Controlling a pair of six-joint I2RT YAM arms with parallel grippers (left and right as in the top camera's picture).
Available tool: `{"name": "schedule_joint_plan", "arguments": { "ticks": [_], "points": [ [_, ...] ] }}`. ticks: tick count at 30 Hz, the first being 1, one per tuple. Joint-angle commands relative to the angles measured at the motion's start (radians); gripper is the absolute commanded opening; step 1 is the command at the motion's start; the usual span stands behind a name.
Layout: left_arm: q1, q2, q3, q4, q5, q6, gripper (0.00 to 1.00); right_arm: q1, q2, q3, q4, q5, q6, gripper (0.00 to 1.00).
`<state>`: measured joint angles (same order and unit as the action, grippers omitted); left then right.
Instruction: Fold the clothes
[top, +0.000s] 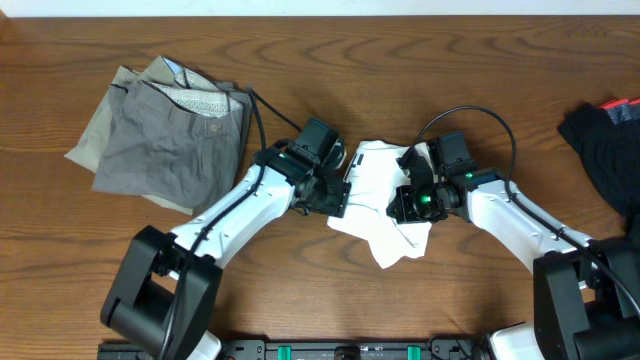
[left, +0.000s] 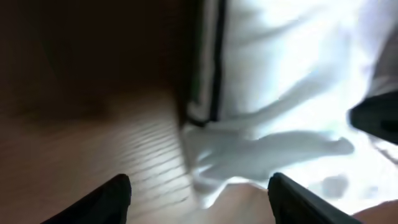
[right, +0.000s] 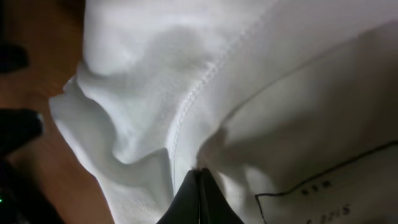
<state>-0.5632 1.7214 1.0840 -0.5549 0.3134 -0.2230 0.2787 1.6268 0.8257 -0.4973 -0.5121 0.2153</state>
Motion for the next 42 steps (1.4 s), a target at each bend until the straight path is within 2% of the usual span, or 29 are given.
{"name": "schedule_joint_plan", "arguments": {
  "ticks": [1,7,8,10,11,12,13,14,16,18,19,22,28,31,36,39,42],
  "points": [
    [-0.010,0.032,-0.049,0.030,0.081,0.028,0.73,-0.017,-0.020,0.010,-0.001,0.018,-0.011,0.01],
    [-0.040,0.063,-0.107,0.116,0.121,0.029,0.72,-0.089,-0.072,0.011,-0.043,-0.019,-0.060,0.01],
    [-0.046,0.066,-0.117,0.132,0.121,0.029,0.70,-0.094,-0.084,0.011,-0.062,-0.019,-0.061,0.01],
    [-0.051,0.071,-0.128,0.146,0.120,0.028,0.56,-0.095,-0.097,0.011,-0.090,-0.018,-0.082,0.01],
    [-0.051,0.071,-0.130,0.146,0.120,0.028,0.43,-0.094,-0.099,0.011,-0.106,-0.014,-0.092,0.01],
    [-0.050,0.071,-0.130,0.145,0.120,0.028,0.35,-0.094,-0.099,0.011,-0.121,-0.013,-0.094,0.01],
    [-0.049,0.070,-0.130,0.145,0.121,0.028,0.29,-0.094,-0.099,0.011,-0.140,-0.016,-0.097,0.01],
    [-0.048,0.070,-0.130,0.145,0.121,0.028,0.28,-0.094,-0.099,0.011,-0.153,-0.020,-0.104,0.01],
    [-0.049,0.070,-0.130,0.146,0.120,0.029,0.26,-0.090,-0.099,0.011,-0.187,-0.023,-0.120,0.04],
    [-0.049,0.070,-0.130,0.145,0.120,0.029,0.25,-0.087,-0.099,0.010,-0.221,-0.023,-0.132,0.19],
    [-0.049,0.070,-0.130,0.145,0.120,0.029,0.25,-0.087,-0.099,0.008,-0.232,-0.021,-0.138,0.24],
    [-0.049,0.070,-0.130,0.145,0.120,0.029,0.25,-0.081,-0.099,-0.005,-0.237,-0.024,-0.143,0.28],
    [-0.049,0.070,-0.130,0.146,0.120,0.029,0.25,-0.042,-0.099,-0.025,-0.230,-0.027,-0.143,0.22],
    [-0.049,0.070,-0.130,0.145,0.120,0.029,0.25,-0.032,-0.099,-0.029,-0.221,-0.027,-0.142,0.13],
    [-0.049,0.070,-0.130,0.145,0.119,0.029,0.25,-0.032,-0.098,-0.029,-0.229,-0.027,-0.143,0.08],
    [-0.049,0.070,-0.130,0.142,0.108,0.030,0.25,-0.032,-0.098,-0.029,-0.229,-0.027,-0.143,0.01],
    [-0.048,0.070,-0.130,0.135,0.093,0.032,0.25,-0.032,-0.098,-0.029,-0.229,-0.052,-0.151,0.01]
  ]
}}
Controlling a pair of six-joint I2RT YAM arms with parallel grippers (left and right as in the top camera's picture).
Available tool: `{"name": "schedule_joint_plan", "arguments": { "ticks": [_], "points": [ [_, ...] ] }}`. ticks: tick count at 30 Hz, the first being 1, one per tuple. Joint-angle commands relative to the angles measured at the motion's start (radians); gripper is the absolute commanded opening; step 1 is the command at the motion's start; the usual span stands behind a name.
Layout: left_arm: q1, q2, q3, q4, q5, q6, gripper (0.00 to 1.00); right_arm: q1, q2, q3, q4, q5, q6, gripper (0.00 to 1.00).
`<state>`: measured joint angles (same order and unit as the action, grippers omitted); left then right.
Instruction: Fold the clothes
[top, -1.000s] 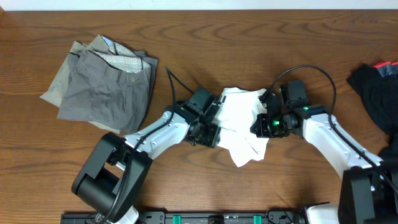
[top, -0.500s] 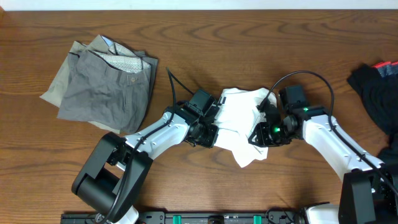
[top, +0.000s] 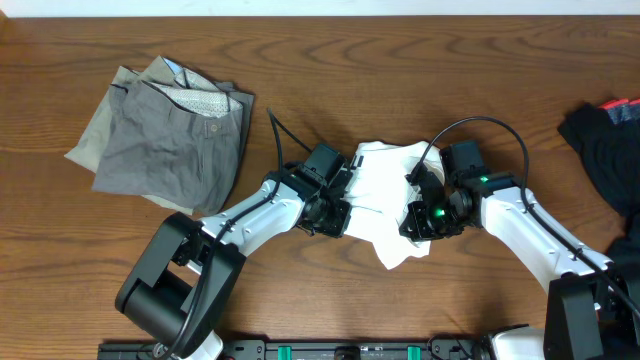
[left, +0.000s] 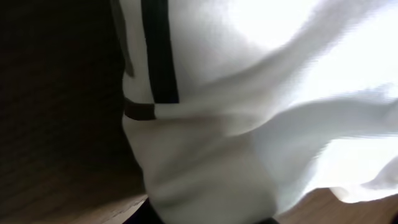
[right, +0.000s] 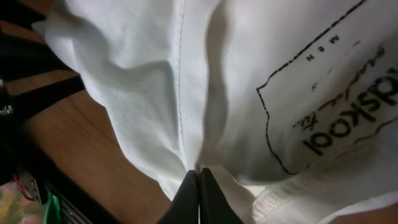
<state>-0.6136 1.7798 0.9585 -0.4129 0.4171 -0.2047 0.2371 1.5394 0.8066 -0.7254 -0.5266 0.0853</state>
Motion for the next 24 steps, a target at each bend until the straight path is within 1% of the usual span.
{"name": "schedule_joint_plan", "arguments": {
  "ticks": [1,4,6,8,9,10,11,15,16,17,18,21,24],
  "points": [
    [0.002,0.012,-0.004,-0.008,-0.011,0.014,0.25,0.011,-0.011,-0.010,-0.002,-0.050,-0.033,0.01],
    [0.002,0.012,-0.004,-0.008,-0.011,0.014,0.25,0.015,-0.011,-0.010,-0.006,-0.061,-0.068,0.02],
    [0.002,0.012,-0.004,-0.008,-0.011,0.014,0.25,0.018,-0.011,-0.010,-0.018,-0.065,-0.089,0.07],
    [0.002,0.012,-0.004,-0.008,-0.010,0.014,0.25,0.023,-0.011,-0.010,-0.027,-0.065,-0.095,0.08],
    [0.002,0.012,-0.004,-0.008,-0.011,0.014,0.25,0.026,-0.011,-0.011,-0.027,-0.064,-0.095,0.07],
    [0.002,0.012,-0.004,-0.008,-0.010,0.014,0.25,0.029,-0.011,-0.011,-0.027,-0.060,-0.095,0.03],
    [0.002,0.012,-0.004,-0.007,-0.010,0.014,0.25,0.029,-0.011,-0.011,-0.026,-0.056,-0.095,0.01],
    [0.002,0.012,-0.004,-0.008,-0.011,0.014,0.24,0.029,-0.011,-0.010,-0.027,0.001,-0.093,0.01],
    [0.002,0.012,-0.004,-0.012,-0.011,0.014,0.19,0.026,-0.012,-0.010,-0.030,0.042,-0.085,0.01],
    [0.002,0.012,-0.004,-0.019,-0.011,0.018,0.10,0.019,-0.013,-0.009,-0.034,0.093,-0.065,0.02],
    [0.002,0.012,-0.004,-0.029,-0.013,0.018,0.06,0.007,-0.014,-0.005,-0.041,0.154,-0.039,0.01],
    [0.002,0.012,-0.004,-0.084,-0.053,0.018,0.06,-0.045,-0.033,0.010,-0.071,0.265,0.033,0.01],
    [0.002,0.012,-0.004,-0.127,-0.098,0.018,0.06,-0.106,-0.064,0.012,-0.072,0.273,0.045,0.01]
  ]
}}
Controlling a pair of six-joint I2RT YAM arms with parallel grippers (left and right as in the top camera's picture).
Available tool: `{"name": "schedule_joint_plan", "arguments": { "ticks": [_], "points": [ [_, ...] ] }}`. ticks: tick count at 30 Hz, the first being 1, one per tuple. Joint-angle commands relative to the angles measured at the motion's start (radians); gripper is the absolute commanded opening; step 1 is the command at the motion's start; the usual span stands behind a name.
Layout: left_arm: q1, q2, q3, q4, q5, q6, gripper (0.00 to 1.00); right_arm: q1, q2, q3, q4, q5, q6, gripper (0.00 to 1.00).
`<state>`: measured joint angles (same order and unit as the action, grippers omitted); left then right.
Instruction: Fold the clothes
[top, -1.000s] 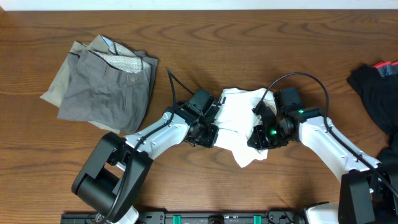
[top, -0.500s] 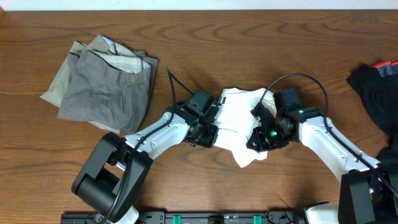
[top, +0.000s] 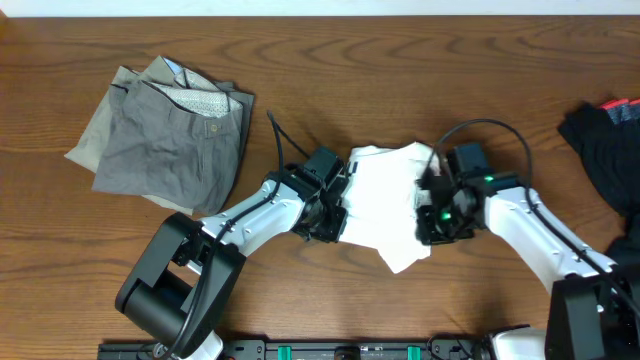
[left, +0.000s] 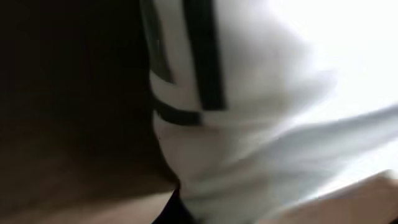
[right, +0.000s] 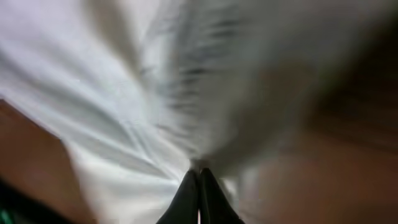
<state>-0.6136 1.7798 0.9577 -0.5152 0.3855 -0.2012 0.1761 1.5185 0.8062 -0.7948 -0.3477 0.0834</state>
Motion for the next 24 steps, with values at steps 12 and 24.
{"name": "schedule_joint_plan", "arguments": {
  "ticks": [12,24],
  "points": [
    [0.004,-0.003,-0.001,-0.051,-0.065,0.013,0.33,-0.089,-0.065,0.012,-0.021,0.067,0.037,0.18],
    [0.069,-0.185,0.048,-0.132,-0.062,0.011,0.64,-0.149,-0.066,0.012,0.194,-0.077,0.135,0.33]
  ]
}}
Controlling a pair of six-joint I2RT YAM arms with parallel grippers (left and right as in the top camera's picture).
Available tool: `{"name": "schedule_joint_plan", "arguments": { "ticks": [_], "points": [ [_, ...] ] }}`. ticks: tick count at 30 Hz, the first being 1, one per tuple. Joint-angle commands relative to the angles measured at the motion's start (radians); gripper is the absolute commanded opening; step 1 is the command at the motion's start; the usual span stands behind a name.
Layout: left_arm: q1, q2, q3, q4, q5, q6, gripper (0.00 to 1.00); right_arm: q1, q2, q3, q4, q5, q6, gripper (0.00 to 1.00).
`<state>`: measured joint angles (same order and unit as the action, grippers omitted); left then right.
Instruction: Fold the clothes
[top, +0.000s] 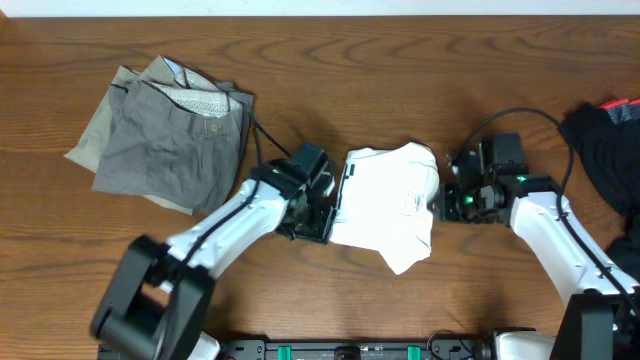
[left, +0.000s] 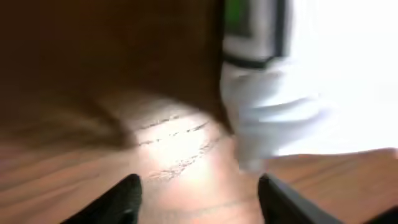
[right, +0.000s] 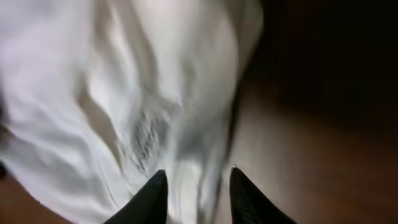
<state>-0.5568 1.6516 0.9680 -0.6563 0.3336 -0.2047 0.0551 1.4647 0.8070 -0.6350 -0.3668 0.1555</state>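
Note:
A white garment (top: 385, 205) with a small printed mark lies in a compact, roughly folded shape at the table's middle, a point of cloth sticking out toward the front. Its dark-striped left edge (left: 261, 37) shows blurred in the left wrist view. My left gripper (top: 318, 215) sits just off that edge, open (left: 199, 199), with only bare wood between its fingers. My right gripper (top: 447, 200) is at the garment's right edge, open (right: 198, 193), with white cloth (right: 124, 93) lying loose below and ahead of the fingers.
Folded grey trousers (top: 165, 130) lie at the back left. A heap of dark clothes (top: 605, 150) with a red bit sits at the right edge. Cables loop over both arms near the wrists. The wooden table (top: 400, 60) stretches behind.
Both grippers were shut on the white garment's side edges; now both are open and off it. The left has drawn back leftward, the right rightward. The garment lies flatter on the table.
At first my left gripper was open beside the crumpled white garment while the right was shut on its cloth. Then both were shut on it, and the garment had a wider, smoother shape between them. Now both have let go and it rests on the table.

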Motion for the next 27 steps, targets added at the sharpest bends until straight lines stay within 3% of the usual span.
{"name": "schedule_joint_plan", "arguments": {
  "ticks": [1,4,7,11,13,16,18,21,27],
  "points": [
    [0.016,-0.069,0.038,0.030,-0.012,0.014,0.65,-0.032,-0.012,0.011,0.063,-0.056,0.089,0.33],
    [0.022,-0.069,0.038,0.126,-0.013,0.014,0.69,-0.035,-0.011,0.011,0.119,-0.055,0.118,0.34],
    [0.023,-0.055,0.038,0.216,-0.012,0.014,0.80,-0.036,-0.011,0.011,0.122,-0.048,0.117,0.43],
    [0.047,0.003,0.038,0.303,0.065,-0.002,0.92,-0.039,-0.011,0.011,0.095,-0.052,0.117,0.45],
    [0.074,0.052,0.038,0.338,0.118,-0.039,0.96,-0.039,-0.011,0.011,0.079,-0.053,0.117,0.37],
    [0.130,0.128,0.038,0.403,0.206,-0.135,0.98,-0.034,-0.011,0.011,0.062,-0.081,0.112,0.11],
    [0.161,0.166,0.038,0.462,0.294,-0.177,1.00,-0.031,-0.011,0.011,0.081,-0.190,0.045,0.04],
    [0.193,0.214,0.038,0.549,0.403,-0.238,1.00,-0.016,-0.011,0.011,0.115,-0.296,0.012,0.01],
    [0.189,0.272,0.038,0.584,0.483,-0.264,0.99,0.036,0.019,0.010,0.152,-0.257,0.031,0.01]
  ]
}}
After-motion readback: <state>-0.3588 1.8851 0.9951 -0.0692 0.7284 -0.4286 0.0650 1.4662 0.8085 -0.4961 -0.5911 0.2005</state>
